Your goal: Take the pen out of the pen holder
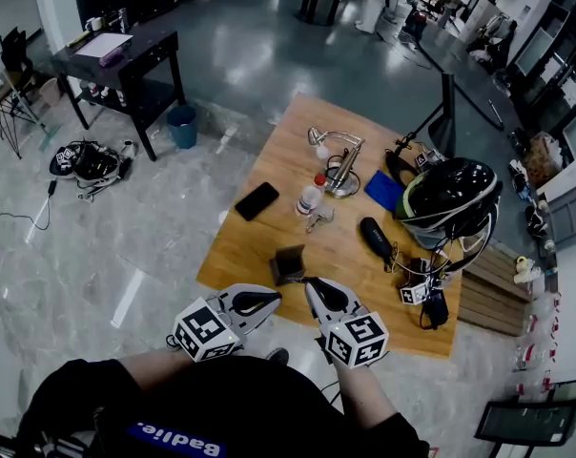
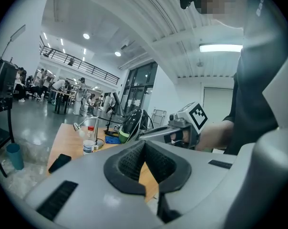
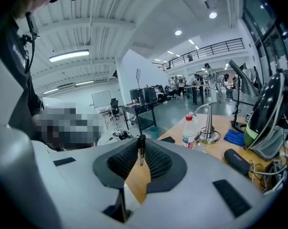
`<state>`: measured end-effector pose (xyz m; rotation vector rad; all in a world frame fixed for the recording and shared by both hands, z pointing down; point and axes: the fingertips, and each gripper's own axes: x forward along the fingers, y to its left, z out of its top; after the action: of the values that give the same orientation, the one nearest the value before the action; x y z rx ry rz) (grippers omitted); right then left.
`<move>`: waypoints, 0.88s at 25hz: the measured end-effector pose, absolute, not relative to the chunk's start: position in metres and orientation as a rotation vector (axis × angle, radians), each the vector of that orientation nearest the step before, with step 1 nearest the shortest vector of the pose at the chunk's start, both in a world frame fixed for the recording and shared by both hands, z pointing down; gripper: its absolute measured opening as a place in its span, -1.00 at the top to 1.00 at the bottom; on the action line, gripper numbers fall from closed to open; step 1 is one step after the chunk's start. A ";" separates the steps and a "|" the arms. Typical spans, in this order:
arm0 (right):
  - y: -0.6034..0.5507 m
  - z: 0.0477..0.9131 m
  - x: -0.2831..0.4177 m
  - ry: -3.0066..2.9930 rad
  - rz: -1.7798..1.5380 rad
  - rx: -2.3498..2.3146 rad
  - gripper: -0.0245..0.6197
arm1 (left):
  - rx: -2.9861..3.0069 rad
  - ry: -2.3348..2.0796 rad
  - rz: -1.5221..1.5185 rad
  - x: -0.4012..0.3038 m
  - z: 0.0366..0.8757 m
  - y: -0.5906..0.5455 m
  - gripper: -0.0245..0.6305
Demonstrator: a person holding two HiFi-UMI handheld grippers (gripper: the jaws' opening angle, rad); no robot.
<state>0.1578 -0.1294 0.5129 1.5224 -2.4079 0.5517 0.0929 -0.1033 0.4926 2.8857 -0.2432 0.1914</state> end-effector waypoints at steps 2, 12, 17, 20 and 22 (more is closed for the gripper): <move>-0.122 0.508 0.154 -2.421 0.542 1.523 0.77 | 2.891 -0.234 0.192 0.095 0.491 -0.100 0.90; -0.097 0.497 0.140 -2.468 0.528 1.525 0.77 | 2.908 -0.197 0.196 0.103 0.488 -0.089 0.90; -0.091 0.498 0.137 -2.468 0.527 1.520 0.77 | 2.911 -0.190 0.196 0.103 0.486 -0.085 0.90; -0.091 0.498 0.137 -2.469 0.523 1.520 0.77 | 2.910 -0.193 0.196 0.103 0.486 -0.085 0.90; -0.091 0.498 0.136 -2.469 0.521 1.519 0.77 | 2.909 -0.195 0.194 0.102 0.486 -0.085 0.90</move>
<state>0.1364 -0.0915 0.4975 1.5192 -2.4688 0.5209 0.1020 -0.0846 0.4864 2.9094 -0.1955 0.1941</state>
